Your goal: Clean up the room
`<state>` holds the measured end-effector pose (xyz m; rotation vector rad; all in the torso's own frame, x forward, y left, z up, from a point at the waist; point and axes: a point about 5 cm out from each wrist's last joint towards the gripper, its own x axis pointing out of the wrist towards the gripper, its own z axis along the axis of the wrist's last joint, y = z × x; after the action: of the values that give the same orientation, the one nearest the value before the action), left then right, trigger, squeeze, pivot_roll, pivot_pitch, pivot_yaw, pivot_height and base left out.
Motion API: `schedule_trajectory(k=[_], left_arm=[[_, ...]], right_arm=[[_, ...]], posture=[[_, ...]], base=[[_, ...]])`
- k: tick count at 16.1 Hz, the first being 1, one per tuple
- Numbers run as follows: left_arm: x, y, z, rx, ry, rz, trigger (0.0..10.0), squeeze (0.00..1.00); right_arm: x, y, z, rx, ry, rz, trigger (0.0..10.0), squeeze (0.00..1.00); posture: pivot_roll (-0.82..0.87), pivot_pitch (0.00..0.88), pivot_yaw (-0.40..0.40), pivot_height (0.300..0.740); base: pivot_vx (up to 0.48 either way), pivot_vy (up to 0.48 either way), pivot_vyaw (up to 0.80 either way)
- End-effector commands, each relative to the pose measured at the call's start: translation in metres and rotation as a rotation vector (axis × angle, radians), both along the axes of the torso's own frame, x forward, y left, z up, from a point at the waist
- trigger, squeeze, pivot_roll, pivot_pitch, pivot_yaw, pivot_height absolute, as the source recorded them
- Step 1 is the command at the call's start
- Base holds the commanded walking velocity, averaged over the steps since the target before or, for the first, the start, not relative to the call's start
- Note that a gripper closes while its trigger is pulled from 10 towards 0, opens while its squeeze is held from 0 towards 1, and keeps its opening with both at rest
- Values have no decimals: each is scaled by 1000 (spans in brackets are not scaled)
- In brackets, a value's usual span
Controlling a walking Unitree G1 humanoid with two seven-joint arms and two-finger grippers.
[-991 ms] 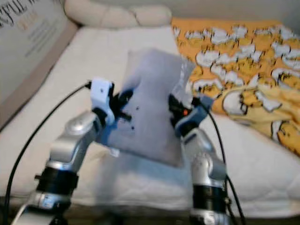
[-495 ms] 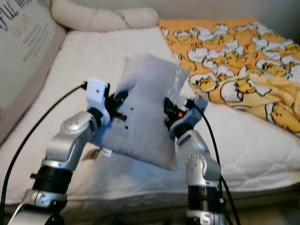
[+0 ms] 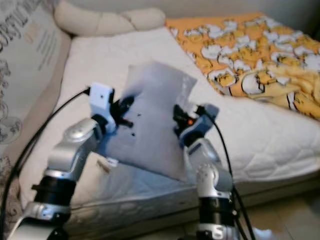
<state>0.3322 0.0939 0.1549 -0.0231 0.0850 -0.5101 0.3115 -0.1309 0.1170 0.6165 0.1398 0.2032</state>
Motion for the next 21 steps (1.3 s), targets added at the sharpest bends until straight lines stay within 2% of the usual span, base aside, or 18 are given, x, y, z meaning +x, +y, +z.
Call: schedule_trajectory(k=[1, 4, 12, 14, 17, 21], left_arm=[[1, -7, 11, -13, -42, -23, 10000, 0], [2, -7, 11, -12, -41, -24, 10000, 0], [4, -6, 11, 0, -47, 4, 10000, 0], [5, -3, 14, -19, -58, 13, 10000, 0], [5, -1, 15, -30, -60, 28, 10000, 0], [6, -1, 14, -18, -60, 37, 10000, 0]], right_arm=[[3, -3, 6, -8, -23, -21, 10000, 0], [3, -2, 7, 2, -28, -21, 10000, 0], [3, 2, 7, 3, -33, 5, 10000, 0], [4, 6, 8, -14, -45, 54, 10000, 0], [1, 16, 8, -46, -55, 129, 10000, 0], [-5, 20, 5, -74, -51, 200, 10000, 0]], posture=[[-69, 0, 41, 740], [-69, 0, 42, 740], [-62, 0, 32, 740], [-59, 0, 30, 740], [-60, 0, 30, 740], [-67, 0, 37, 740]], base=[[0, 368, -463], [0, 356, 0], [0, 0, 0], [0, 0, 0], [177, 0, 800], [288, 0, 800]])
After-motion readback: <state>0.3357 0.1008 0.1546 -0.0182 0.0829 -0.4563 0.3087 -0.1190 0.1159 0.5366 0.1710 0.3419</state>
